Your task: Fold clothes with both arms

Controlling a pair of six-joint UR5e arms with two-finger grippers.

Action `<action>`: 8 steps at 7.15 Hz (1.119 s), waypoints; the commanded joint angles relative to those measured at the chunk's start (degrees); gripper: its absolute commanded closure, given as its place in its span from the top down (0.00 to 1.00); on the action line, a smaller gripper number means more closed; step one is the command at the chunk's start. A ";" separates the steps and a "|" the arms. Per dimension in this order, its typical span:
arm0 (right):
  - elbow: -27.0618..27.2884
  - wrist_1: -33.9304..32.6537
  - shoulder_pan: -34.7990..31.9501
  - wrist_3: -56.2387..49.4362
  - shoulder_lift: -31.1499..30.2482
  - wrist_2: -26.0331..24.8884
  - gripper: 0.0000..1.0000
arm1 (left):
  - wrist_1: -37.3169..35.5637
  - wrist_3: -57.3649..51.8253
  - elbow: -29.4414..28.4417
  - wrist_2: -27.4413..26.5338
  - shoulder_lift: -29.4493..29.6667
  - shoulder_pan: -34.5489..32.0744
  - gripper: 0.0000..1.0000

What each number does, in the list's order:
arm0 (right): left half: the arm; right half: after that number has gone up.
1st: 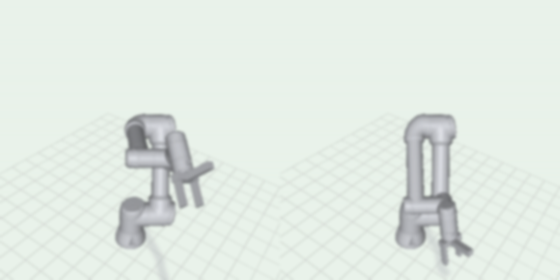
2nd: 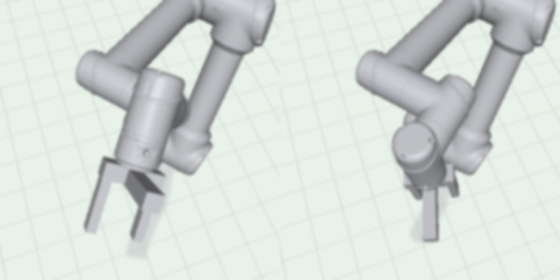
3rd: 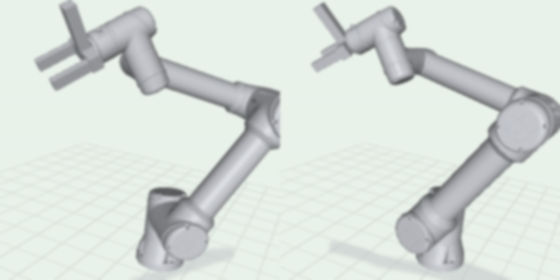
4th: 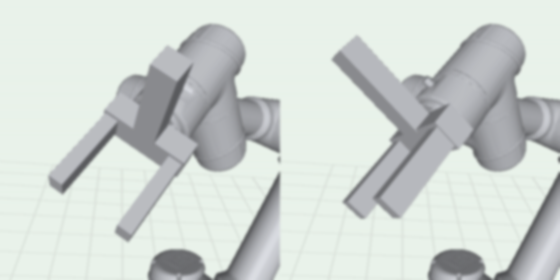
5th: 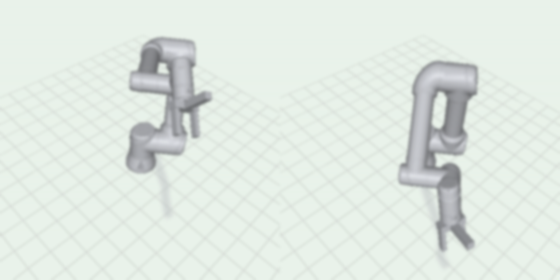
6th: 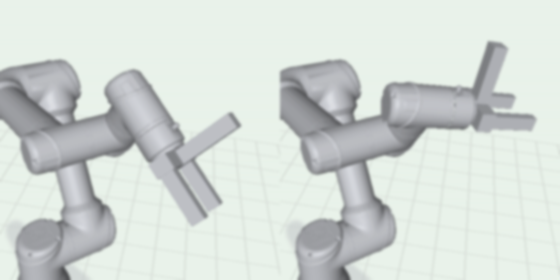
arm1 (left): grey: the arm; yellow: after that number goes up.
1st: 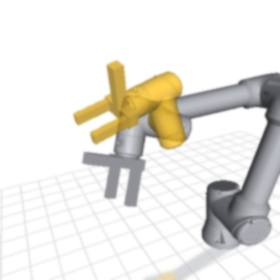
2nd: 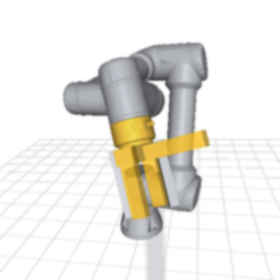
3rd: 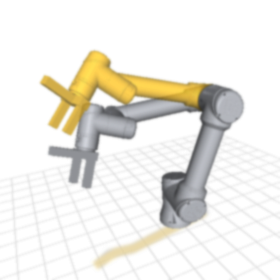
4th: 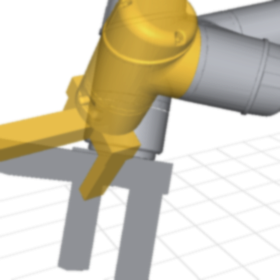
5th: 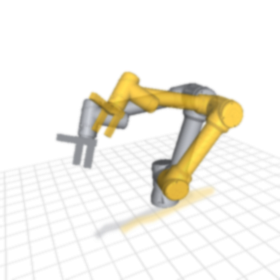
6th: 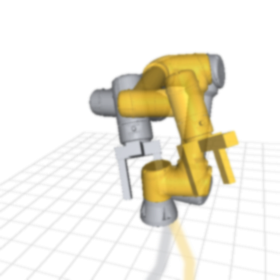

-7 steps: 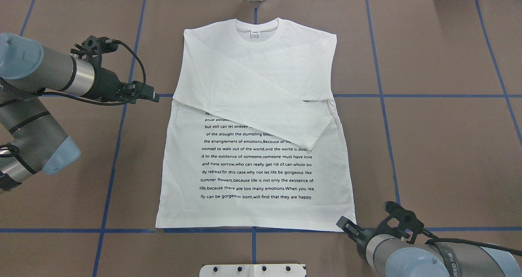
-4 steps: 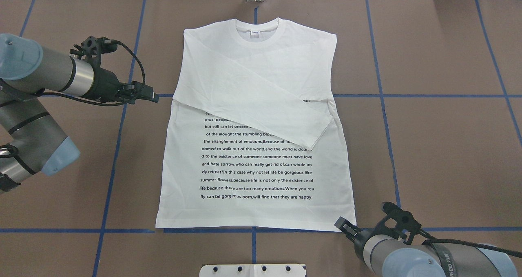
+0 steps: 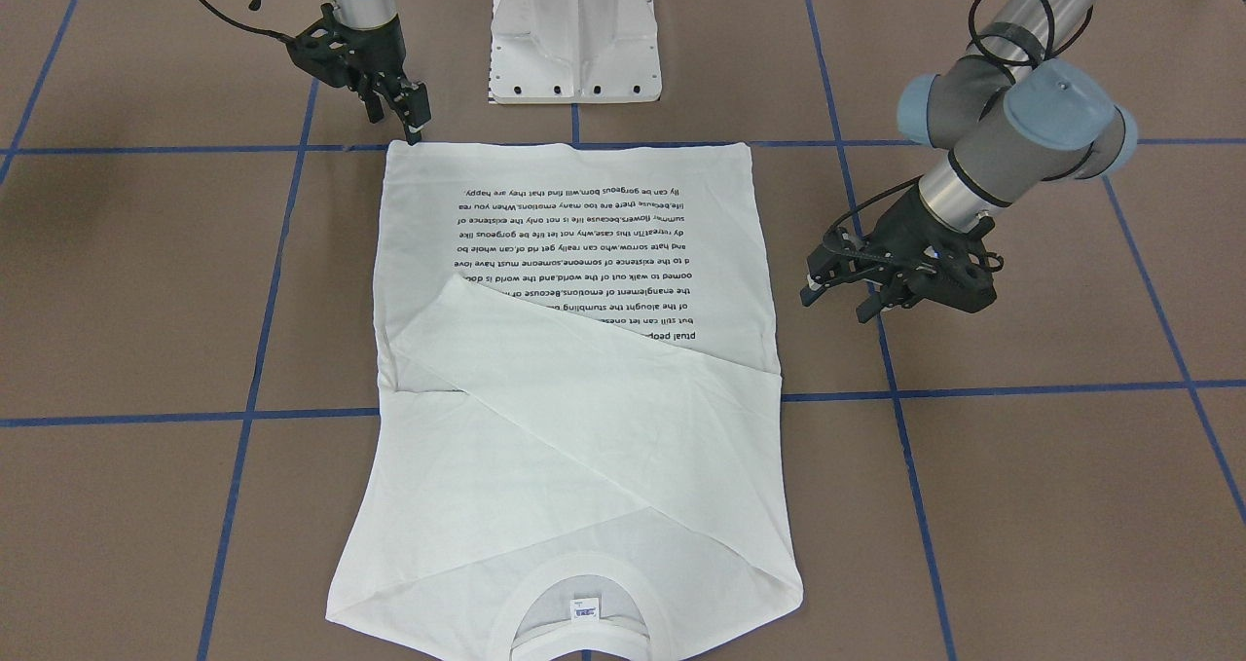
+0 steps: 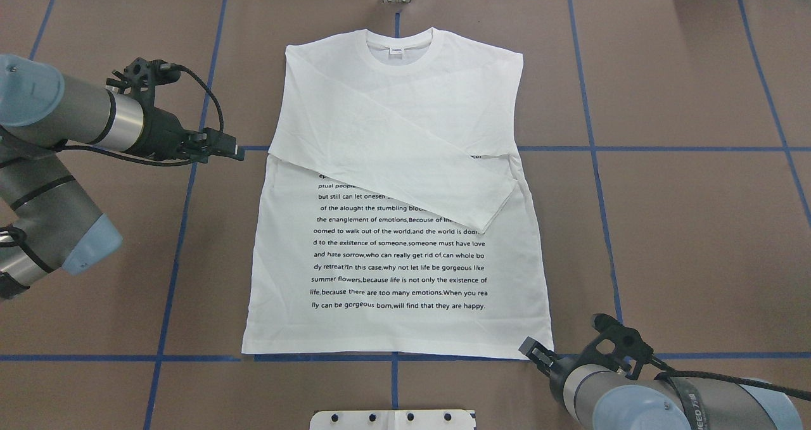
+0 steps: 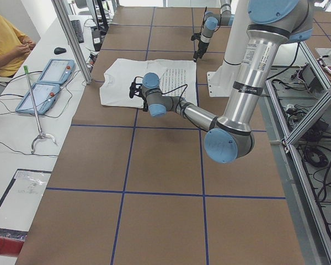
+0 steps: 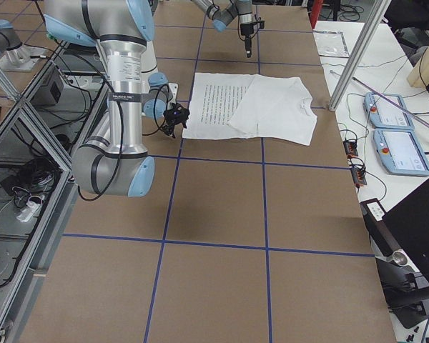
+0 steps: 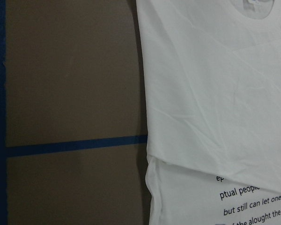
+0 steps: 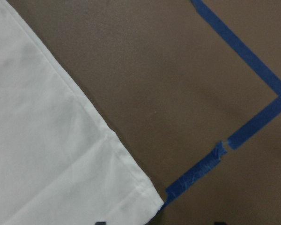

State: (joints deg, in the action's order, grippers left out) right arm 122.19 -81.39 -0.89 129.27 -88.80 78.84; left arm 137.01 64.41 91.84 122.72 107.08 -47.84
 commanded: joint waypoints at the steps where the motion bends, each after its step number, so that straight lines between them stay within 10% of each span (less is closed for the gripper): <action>1: -0.19 0.00 -0.16 -0.07 0.20 0.00 0.78 | 0.01 0.02 0.01 -0.02 -0.03 -0.05 0.87; 8: -0.37 0.00 -0.78 0.02 0.29 -0.18 0.45 | 0.01 0.02 0.01 -0.02 -0.11 -0.06 0.87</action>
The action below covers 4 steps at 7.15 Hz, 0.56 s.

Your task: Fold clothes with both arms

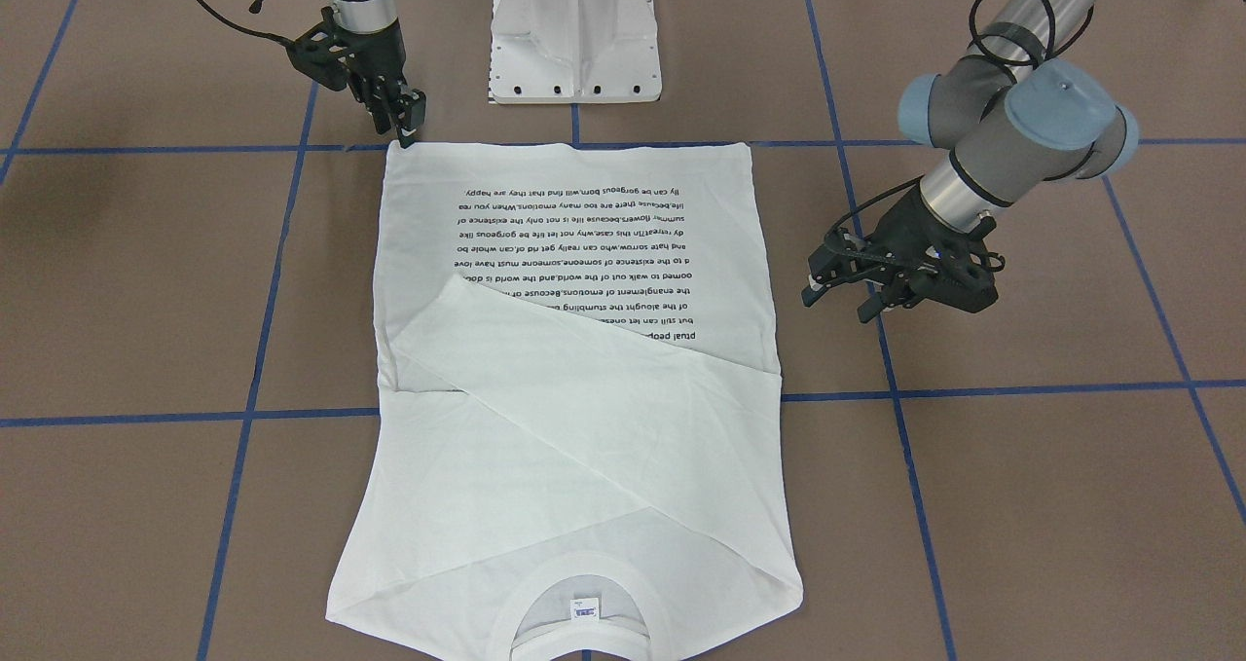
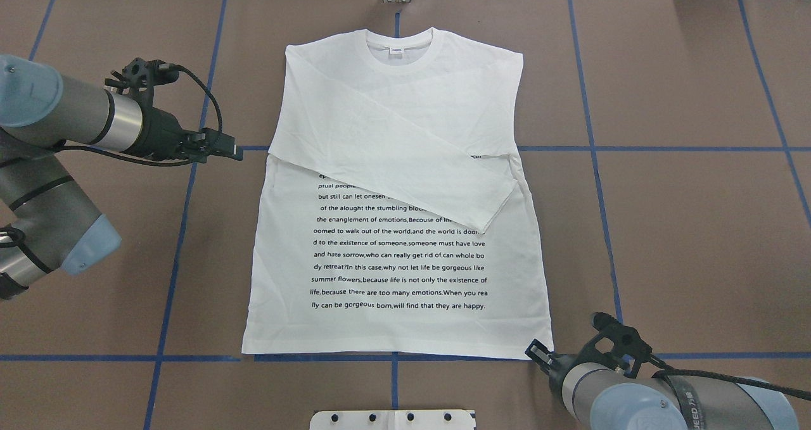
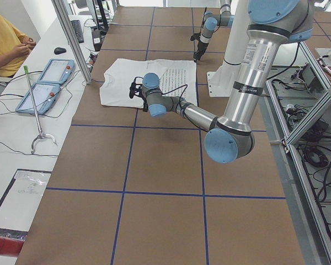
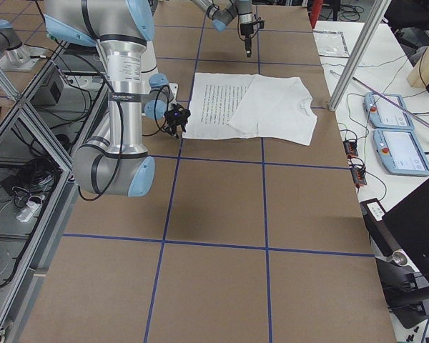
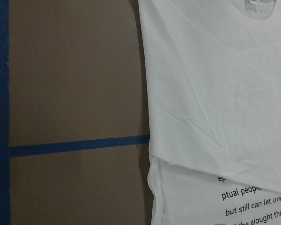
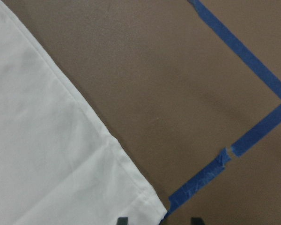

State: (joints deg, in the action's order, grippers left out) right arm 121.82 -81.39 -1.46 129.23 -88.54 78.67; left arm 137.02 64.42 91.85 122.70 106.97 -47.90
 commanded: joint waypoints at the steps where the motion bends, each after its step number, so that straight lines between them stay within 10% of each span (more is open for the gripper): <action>1: 0.00 0.00 -0.38 0.06 0.04 -0.01 0.41 | 0.00 0.00 0.09 0.00 -0.01 0.00 0.87; 4: 0.08 0.00 -0.65 0.06 0.21 -0.01 0.00 | 0.00 -0.17 2.97 0.00 -2.98 0.00 0.87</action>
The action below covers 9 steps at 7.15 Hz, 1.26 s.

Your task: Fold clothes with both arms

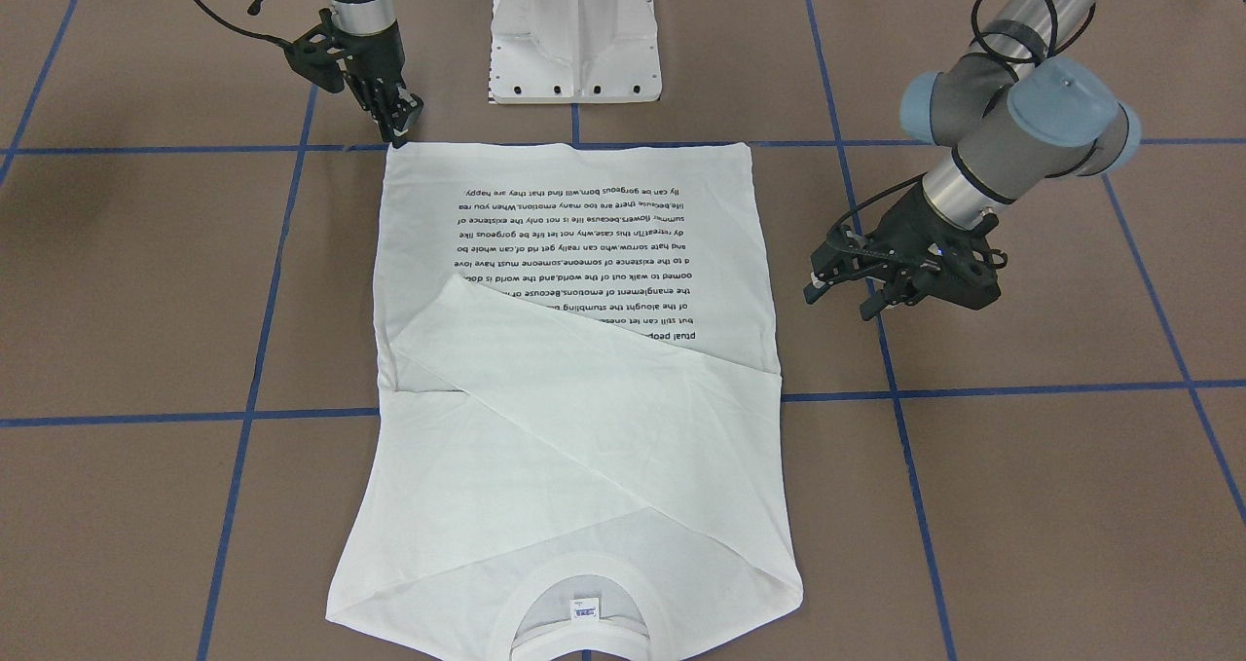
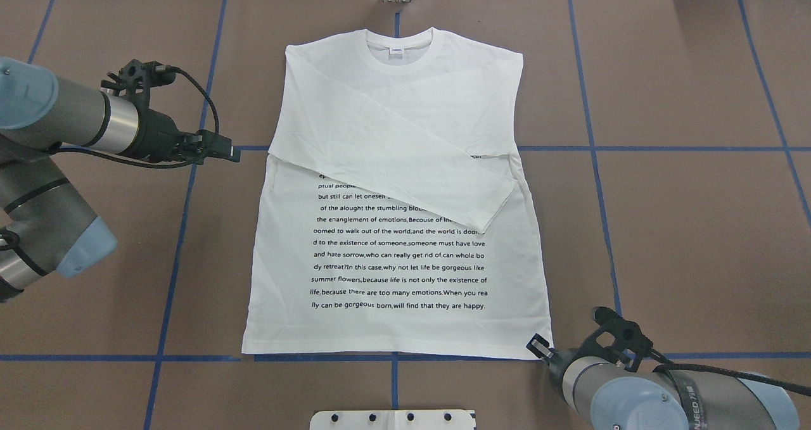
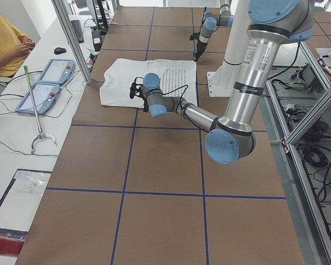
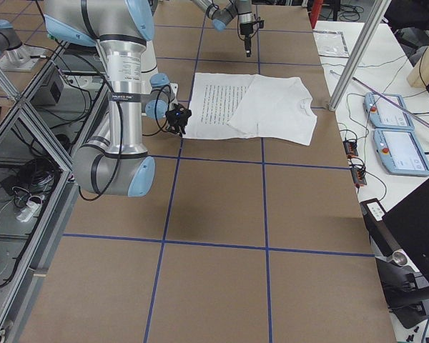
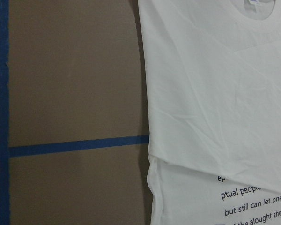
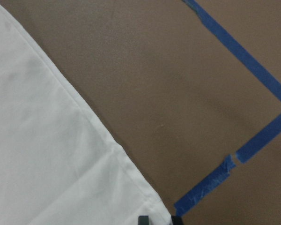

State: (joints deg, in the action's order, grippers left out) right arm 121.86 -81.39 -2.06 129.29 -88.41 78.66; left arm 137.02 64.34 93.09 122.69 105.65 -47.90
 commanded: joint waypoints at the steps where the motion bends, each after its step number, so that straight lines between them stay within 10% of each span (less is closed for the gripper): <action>1: 0.31 0.00 -0.92 -0.09 1.38 0.35 0.00 | 0.00 -0.10 2.44 0.09 -2.54 0.09 0.87; 5: 1.71 -0.09 -2.50 -0.26 1.66 0.79 0.00 | -0.44 11.08 3.85 0.61 -2.03 0.96 0.87; 9: 1.89 -0.09 -3.83 -0.26 1.48 3.43 0.00 | -9.59 33.18 19.36 -10.31 -7.21 19.89 0.86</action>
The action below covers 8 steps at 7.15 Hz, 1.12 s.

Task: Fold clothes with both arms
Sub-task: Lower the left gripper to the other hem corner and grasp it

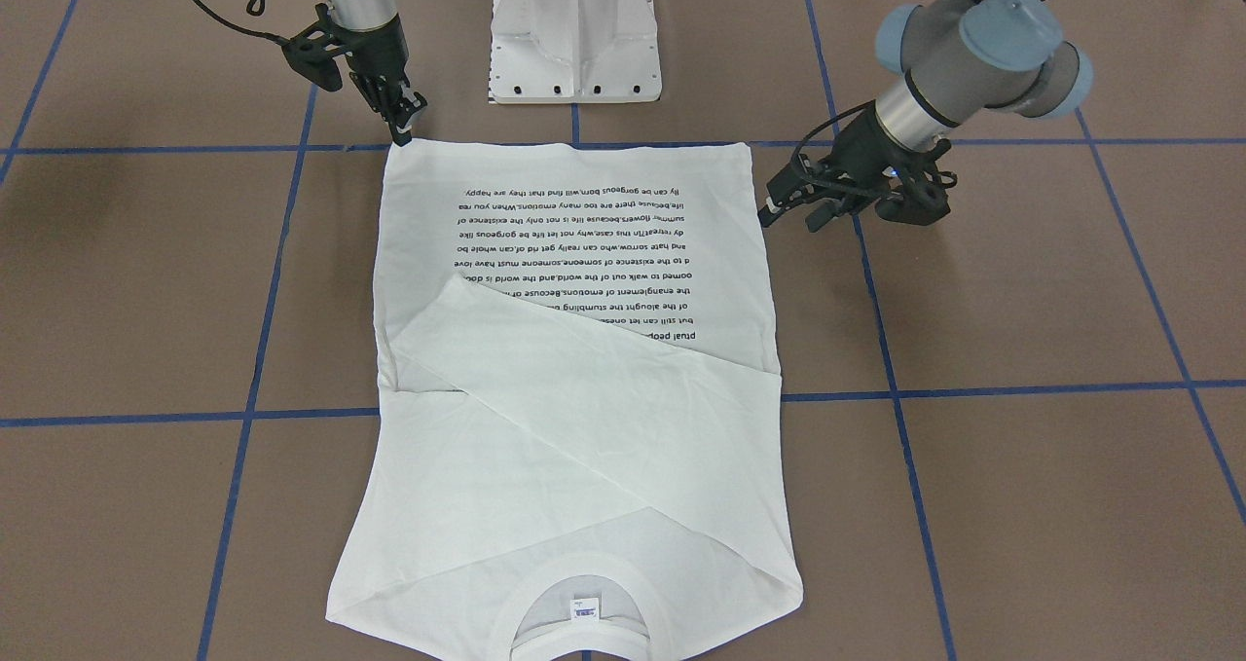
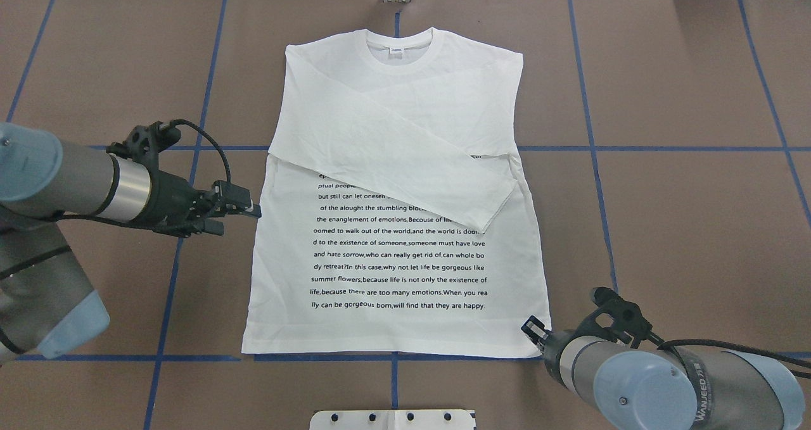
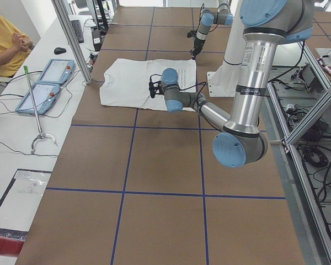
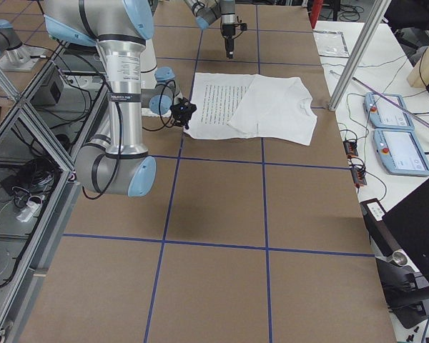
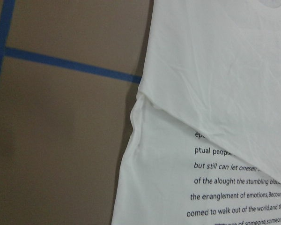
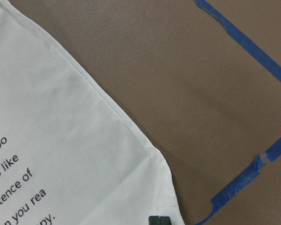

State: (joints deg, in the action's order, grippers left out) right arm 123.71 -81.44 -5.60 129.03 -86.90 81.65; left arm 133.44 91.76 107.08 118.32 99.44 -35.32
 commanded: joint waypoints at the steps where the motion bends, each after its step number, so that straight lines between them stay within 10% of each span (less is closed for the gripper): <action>1: 0.12 -0.03 -0.29 0.00 -0.11 0.35 0.00 | -14.44 6.06 10.82 -8.95 -2.13 11.20 0.85; 8: 0.21 -0.03 -0.38 0.08 -0.29 0.26 0.00 | -20.59 8.70 7.36 -15.75 -4.08 18.79 0.72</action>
State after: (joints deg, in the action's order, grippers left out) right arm 123.92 -81.47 -5.94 129.11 -87.12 81.95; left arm 112.87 100.43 115.31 102.61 95.19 -16.80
